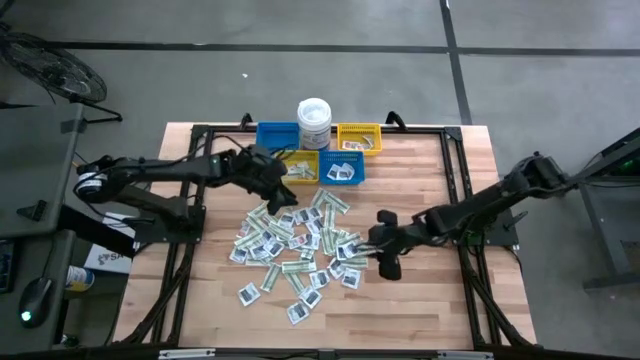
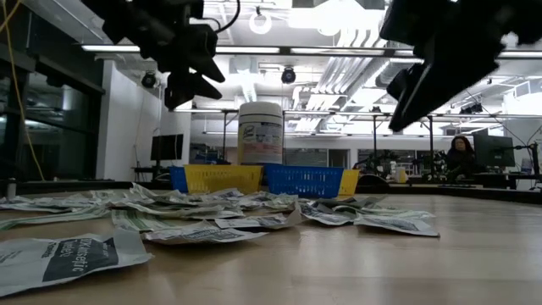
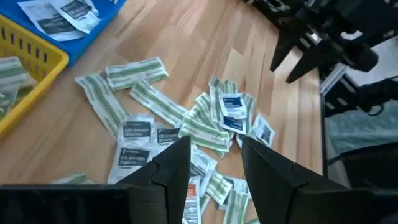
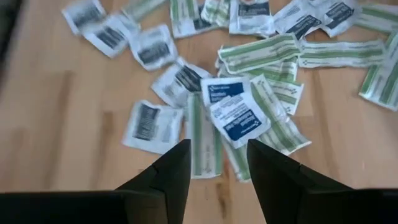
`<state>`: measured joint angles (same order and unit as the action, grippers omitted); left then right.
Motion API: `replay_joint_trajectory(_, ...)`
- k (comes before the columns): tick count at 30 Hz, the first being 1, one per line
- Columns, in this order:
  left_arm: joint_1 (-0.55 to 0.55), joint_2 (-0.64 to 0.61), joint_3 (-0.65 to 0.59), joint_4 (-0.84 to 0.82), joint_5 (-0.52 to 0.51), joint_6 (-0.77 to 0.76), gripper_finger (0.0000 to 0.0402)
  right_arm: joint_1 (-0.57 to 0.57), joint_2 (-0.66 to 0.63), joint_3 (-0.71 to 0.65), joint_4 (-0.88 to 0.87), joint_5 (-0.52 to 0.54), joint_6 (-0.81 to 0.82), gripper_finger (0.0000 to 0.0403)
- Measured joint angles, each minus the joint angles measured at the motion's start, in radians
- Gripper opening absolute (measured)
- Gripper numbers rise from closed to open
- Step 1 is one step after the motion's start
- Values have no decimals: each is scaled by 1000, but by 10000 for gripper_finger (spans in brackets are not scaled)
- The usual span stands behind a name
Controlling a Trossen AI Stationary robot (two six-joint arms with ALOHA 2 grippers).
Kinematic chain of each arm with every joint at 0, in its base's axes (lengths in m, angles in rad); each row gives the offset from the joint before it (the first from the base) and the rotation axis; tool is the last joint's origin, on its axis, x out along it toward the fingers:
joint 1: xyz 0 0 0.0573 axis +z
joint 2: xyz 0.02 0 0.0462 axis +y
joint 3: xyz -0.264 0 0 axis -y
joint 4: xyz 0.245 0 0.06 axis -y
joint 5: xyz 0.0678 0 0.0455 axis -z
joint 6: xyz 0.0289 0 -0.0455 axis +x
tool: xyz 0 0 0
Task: Pick & Place First Aid Supplies
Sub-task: Put the blue alcohol pad into the left blue bin
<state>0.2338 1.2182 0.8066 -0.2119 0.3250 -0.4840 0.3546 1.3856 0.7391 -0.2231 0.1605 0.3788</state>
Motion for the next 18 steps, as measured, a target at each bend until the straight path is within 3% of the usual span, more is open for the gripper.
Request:
replay_joint_trajectory(8, -103, 0, 0, 0, -93, -74, 144, 20, 147, 0, 54, 119, -173, 151)
replay_joint_trajectory(18, -152, 0, 0, 0, -174, -146, 144, 20, 234, 0, 87, 121, -388, 151)
